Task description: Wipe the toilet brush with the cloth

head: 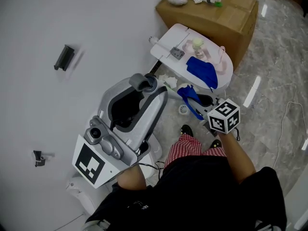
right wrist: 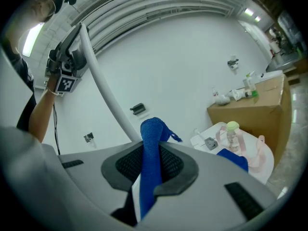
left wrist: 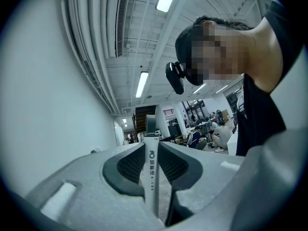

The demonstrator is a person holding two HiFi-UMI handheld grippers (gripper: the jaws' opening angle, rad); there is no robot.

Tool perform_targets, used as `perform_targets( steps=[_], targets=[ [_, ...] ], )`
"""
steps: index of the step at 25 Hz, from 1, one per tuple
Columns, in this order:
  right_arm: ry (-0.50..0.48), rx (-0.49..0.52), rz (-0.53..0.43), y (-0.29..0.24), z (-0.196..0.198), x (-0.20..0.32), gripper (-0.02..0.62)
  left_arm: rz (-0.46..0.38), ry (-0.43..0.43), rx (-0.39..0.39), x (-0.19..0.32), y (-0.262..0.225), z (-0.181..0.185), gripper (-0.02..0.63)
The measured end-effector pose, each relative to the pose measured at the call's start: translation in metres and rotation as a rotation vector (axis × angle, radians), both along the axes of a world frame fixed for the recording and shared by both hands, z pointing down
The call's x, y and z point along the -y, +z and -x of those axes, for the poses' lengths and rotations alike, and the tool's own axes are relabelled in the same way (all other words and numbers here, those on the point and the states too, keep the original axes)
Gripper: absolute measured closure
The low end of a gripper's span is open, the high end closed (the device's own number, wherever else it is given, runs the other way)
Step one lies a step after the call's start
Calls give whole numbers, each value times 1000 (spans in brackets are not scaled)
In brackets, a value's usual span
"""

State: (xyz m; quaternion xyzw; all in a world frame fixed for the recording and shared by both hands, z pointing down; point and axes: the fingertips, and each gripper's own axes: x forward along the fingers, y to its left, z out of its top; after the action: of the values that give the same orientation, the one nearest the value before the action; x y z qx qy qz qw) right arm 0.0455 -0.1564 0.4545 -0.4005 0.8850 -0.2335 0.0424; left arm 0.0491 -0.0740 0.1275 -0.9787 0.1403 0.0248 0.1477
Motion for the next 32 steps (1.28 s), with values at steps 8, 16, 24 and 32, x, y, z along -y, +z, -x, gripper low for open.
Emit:
perform_targets(
  steps=[8, 16, 24, 32],
  targets=[
    [195, 6, -119, -65, -54, 4, 531, -3, -37, 13, 11, 3, -1, 517],
    [163, 155, -424, -188, -65, -29, 531, 21, -69, 15, 20, 9, 1, 517],
    [84, 241, -633, -264, -61, -72, 531, 54, -95, 11, 26, 9, 1, 517],
    [-28, 239, -729, -289, -43, -97, 531, 62, -117, 15, 23, 11, -2, 517]
  ],
)
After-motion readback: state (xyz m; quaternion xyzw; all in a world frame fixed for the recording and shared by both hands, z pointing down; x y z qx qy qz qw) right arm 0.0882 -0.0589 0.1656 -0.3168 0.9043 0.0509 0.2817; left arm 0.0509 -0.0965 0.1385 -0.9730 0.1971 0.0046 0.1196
